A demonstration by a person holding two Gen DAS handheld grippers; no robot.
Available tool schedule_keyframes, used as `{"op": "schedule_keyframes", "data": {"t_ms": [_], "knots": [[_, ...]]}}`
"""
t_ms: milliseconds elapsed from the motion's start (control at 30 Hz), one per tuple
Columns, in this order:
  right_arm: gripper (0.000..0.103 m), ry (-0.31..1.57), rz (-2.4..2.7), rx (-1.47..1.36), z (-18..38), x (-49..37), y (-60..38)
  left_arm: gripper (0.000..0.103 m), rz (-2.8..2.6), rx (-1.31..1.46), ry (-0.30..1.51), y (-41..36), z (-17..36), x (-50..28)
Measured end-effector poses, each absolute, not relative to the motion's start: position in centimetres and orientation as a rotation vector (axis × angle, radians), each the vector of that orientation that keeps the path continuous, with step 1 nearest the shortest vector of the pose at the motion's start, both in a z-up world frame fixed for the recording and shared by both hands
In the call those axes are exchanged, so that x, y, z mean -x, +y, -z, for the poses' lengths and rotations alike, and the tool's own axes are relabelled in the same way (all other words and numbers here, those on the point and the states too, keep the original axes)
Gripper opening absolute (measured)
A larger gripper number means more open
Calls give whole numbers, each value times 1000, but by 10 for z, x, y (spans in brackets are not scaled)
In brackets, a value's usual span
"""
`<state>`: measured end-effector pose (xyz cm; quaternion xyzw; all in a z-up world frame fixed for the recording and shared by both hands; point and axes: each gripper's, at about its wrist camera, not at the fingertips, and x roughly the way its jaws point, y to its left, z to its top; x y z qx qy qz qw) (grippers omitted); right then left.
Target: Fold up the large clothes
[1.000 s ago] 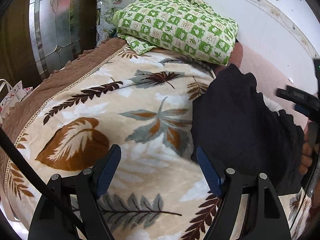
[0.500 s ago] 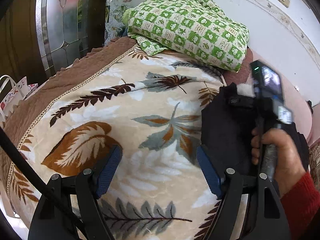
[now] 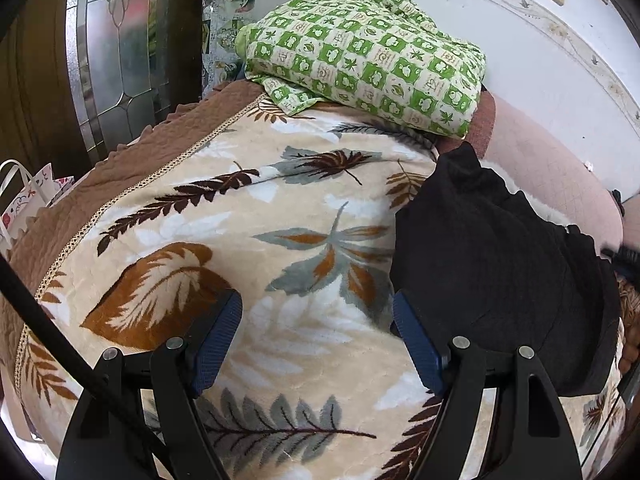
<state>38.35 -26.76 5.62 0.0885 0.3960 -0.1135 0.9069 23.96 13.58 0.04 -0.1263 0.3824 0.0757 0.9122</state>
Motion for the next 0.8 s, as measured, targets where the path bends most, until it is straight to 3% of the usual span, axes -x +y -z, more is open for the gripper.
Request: {"op": "schedule_keyframes", "data": {"t_ms": [300, 567, 700, 800], "knots": [[44, 959, 596, -369, 24, -375, -396, 77, -159, 240, 811, 134, 5, -246], [50, 910, 638, -209, -9, -369, -368, 77, -154, 196, 775, 123, -4, -239], [68, 790, 610, -157, -47, -327, -344, 77, -207, 138, 698, 117, -17, -225], [71, 751, 538, -111, -61, -288, -318, 83, -209, 112, 635, 112, -29, -214]]}}
